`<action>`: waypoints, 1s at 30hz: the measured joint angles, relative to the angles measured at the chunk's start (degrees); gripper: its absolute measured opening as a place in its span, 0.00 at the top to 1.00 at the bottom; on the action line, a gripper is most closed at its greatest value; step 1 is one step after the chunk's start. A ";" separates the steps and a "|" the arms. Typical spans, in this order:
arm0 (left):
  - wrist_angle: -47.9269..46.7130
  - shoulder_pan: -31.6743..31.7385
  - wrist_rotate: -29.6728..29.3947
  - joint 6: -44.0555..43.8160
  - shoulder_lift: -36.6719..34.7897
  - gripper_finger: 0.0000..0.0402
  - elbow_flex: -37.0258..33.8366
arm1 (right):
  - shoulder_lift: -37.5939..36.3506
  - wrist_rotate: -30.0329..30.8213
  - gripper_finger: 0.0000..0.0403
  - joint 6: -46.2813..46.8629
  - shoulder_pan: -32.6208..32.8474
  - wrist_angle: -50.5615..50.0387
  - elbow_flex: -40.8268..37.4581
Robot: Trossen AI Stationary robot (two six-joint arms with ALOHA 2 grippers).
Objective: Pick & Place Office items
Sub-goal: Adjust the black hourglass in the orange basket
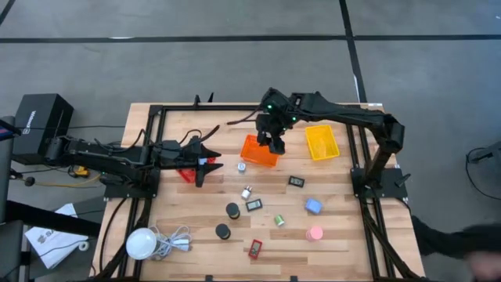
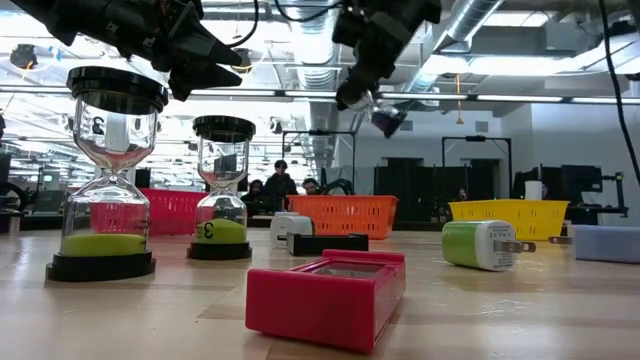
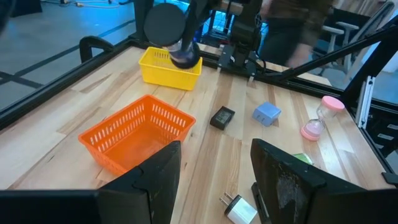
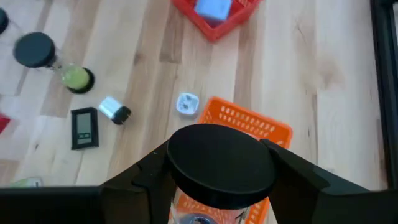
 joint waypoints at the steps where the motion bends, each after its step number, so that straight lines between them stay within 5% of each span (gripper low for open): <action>1: 0.00 0.00 0.00 0.00 0.00 0.52 0.00 | -0.85 0.00 0.52 0.46 -0.21 1.42 -1.48; 9: 0.05 0.00 0.00 0.00 0.00 0.52 0.00 | -5.20 -3.71 0.45 2.10 -1.97 23.39 -18.12; 15: 0.85 0.00 0.00 -0.02 0.00 0.52 0.02 | -2.01 -5.68 0.51 4.89 -2.15 40.06 -27.03; 24: 1.56 0.03 -0.02 -0.02 0.00 0.52 0.02 | 3.64 -4.79 0.44 4.68 -3.06 47.70 -27.97; 30: 1.97 0.04 -0.02 0.04 -0.01 0.52 0.02 | 3.60 -4.66 0.51 4.69 -4.51 48.46 -27.99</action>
